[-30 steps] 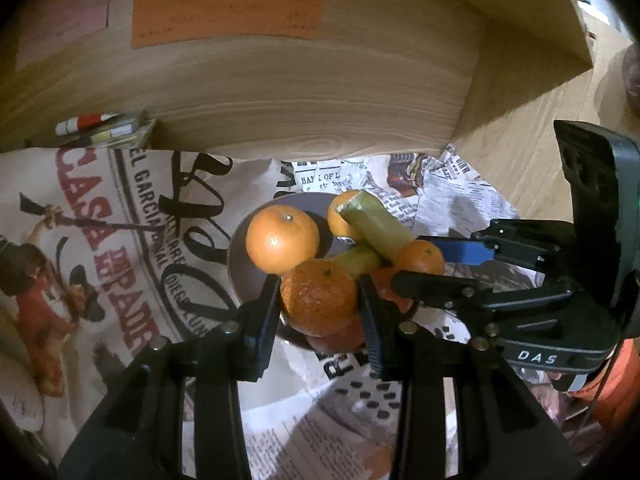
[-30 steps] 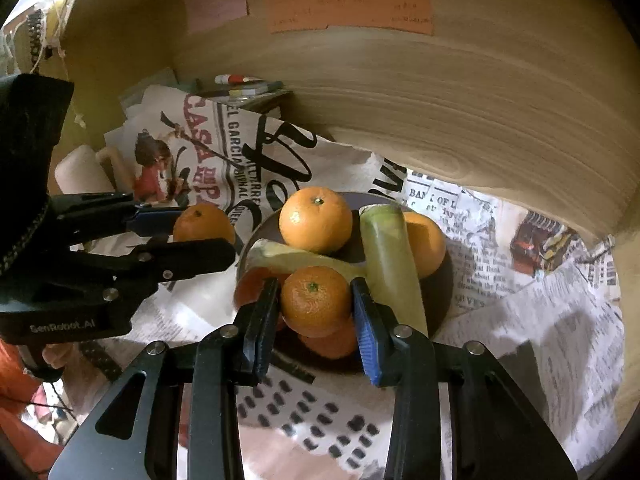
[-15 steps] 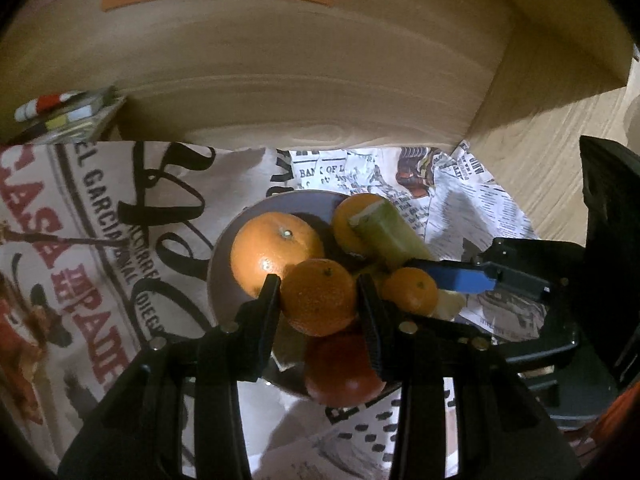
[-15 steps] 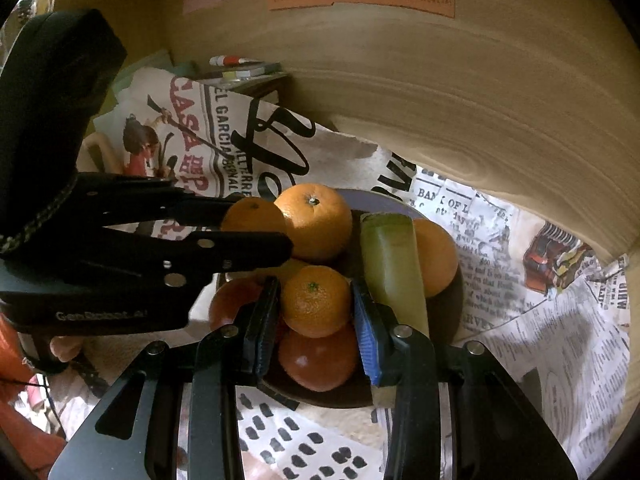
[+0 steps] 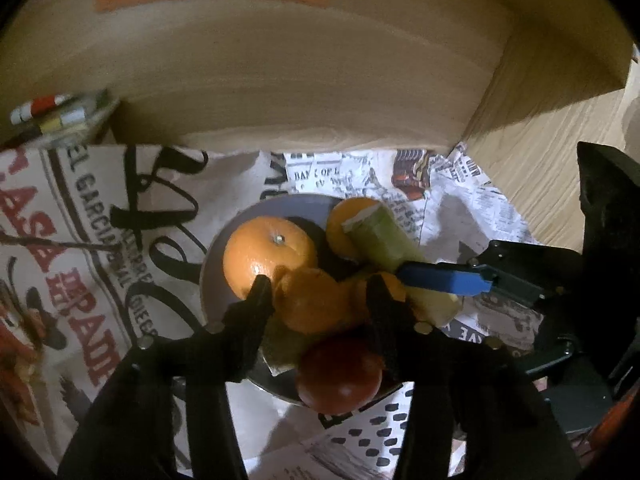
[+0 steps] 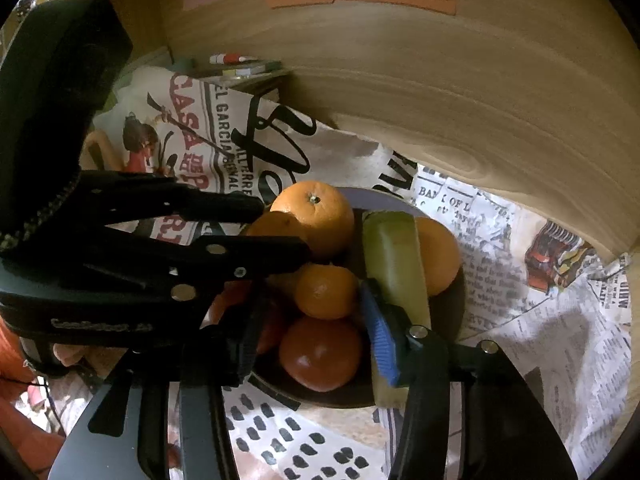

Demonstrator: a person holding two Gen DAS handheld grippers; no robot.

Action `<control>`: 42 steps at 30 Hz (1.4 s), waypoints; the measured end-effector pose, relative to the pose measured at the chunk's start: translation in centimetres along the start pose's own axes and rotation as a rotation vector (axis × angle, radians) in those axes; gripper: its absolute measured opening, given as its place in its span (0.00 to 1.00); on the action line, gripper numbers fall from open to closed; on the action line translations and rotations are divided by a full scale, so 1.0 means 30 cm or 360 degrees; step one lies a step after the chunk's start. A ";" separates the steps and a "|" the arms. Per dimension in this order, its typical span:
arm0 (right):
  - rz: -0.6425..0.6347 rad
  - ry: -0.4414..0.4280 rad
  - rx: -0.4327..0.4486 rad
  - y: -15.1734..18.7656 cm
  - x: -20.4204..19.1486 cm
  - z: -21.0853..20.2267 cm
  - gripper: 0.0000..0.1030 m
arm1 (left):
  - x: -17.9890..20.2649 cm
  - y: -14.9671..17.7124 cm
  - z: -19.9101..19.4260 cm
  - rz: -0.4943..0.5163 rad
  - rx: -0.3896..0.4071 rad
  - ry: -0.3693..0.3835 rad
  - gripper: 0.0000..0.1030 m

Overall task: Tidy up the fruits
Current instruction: 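Lower the left tool's mandarin onto the plate while the right tool sets its mandarin beside it, then grasp a small dark red fruit with the left tool while the right tool grasps another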

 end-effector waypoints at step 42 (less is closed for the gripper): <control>0.0383 0.0013 0.0052 0.473 -0.131 -0.212 0.49 | 0.186 0.558 -0.209 0.0087 -0.0096 -0.0010 0.38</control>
Point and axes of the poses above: each gripper's, at about its wrist camera, not at the fingertips, and z roughly the way its jaws point, x to its right, y to its underside, the point moved 6 cm from there along z, roughly the way its jaws point, and after that the axes turned 9 degrees about -y, right-handed, at the moved point
